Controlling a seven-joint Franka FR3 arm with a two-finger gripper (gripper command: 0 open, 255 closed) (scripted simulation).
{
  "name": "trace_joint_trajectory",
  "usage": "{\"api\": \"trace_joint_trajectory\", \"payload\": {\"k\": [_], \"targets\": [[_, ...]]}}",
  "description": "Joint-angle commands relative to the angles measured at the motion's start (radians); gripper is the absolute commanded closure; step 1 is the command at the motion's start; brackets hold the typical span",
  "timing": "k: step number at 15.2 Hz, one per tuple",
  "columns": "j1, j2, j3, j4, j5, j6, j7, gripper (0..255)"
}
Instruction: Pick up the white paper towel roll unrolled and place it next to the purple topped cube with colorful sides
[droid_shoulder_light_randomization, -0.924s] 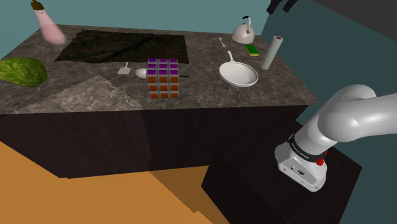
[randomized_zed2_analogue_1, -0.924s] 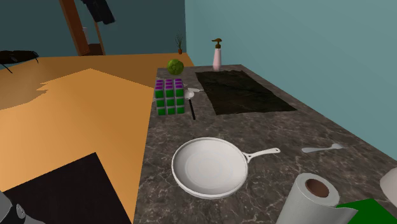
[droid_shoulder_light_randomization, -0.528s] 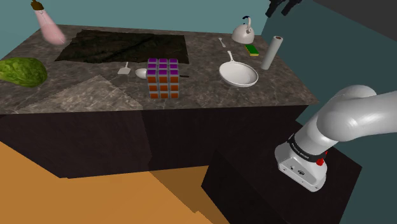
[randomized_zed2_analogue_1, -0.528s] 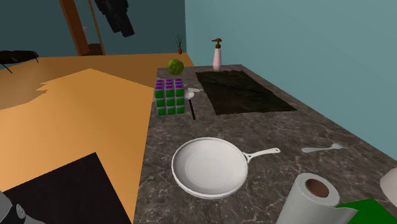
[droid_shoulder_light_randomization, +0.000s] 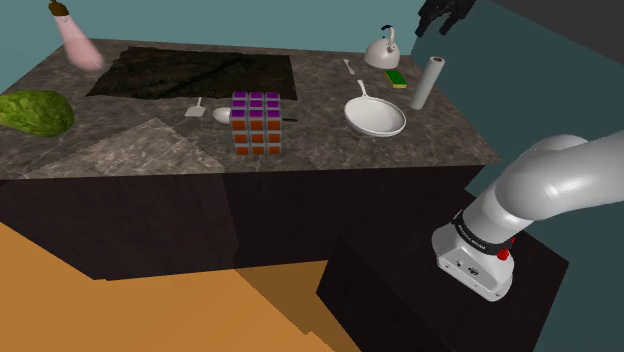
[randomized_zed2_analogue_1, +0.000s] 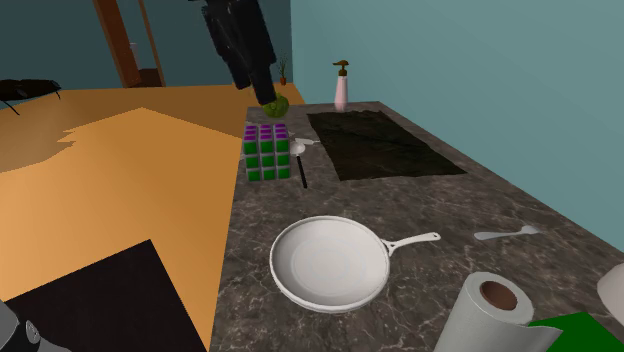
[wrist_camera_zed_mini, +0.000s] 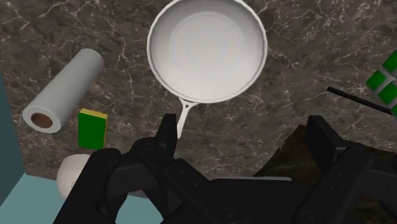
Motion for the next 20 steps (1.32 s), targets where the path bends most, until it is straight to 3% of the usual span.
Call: {"api": "trace_joint_trajectory", "payload": {"k": [1, 11, 20], "targets": [[-0.015, 0.037, -0.035, 0.012, -0.009, 0.025, -0.023, 0], [-0.055, 0.295, -0.205, 0.107, 0.012, 0.177, -0.135, 0], [-0.092, 0.582, -0.346, 0.266, 0.155, 0.267, -0.286, 0]]}}
